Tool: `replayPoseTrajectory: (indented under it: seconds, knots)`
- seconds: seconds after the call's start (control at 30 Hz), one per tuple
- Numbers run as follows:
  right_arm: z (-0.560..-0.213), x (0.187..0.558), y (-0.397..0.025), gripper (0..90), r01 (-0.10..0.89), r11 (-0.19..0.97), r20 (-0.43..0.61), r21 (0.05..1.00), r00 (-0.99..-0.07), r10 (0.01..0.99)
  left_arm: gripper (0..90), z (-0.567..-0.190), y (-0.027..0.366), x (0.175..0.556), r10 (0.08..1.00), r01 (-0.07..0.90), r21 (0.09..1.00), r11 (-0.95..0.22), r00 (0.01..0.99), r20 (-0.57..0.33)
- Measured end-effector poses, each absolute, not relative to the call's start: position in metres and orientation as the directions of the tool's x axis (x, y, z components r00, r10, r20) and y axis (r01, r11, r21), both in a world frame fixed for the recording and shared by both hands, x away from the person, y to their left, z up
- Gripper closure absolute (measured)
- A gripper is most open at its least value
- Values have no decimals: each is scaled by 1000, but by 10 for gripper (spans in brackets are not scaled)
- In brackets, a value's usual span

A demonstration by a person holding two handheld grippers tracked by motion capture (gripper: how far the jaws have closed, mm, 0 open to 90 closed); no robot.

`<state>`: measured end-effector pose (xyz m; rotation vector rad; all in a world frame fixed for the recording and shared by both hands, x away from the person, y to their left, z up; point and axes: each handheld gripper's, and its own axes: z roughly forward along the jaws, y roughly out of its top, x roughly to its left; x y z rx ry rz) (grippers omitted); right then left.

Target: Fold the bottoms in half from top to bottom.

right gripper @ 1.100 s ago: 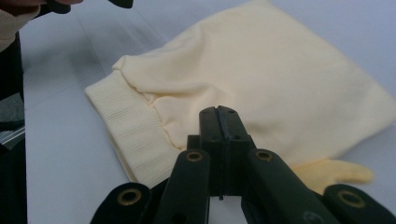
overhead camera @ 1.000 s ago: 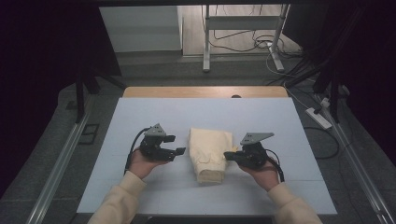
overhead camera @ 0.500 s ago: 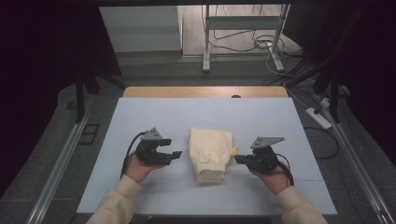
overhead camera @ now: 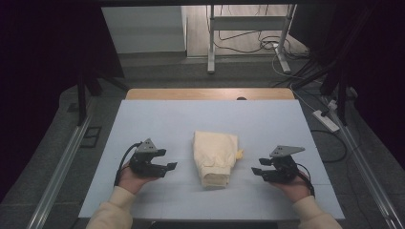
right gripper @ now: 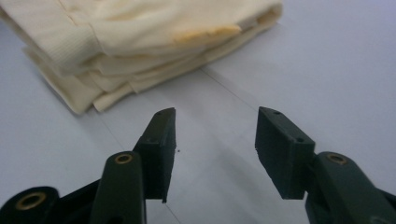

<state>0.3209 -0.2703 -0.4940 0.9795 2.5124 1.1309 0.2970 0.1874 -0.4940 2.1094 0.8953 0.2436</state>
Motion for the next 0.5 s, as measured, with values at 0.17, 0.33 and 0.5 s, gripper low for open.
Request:
replayPoseTrajectory:
  seconds: [0.17, 0.33, 0.5]
  knots:
    - [-495, 315, -289, 422, 499, 454, 78, 738, -732, 677, 280, -497, 196, 289, 684, 527, 742, -413, 718, -129]
    - [-497, 311, -295, 404, 488, 448, 72, 749, -732, 677, 279, -499, 202, 285, 689, 534, 739, -411, 713, -132]
    - [-495, 311, -294, 400, 475, 446, 66, 758, -737, 672, 277, -500, 206, 283, 696, 541, 740, -399, 704, -139]
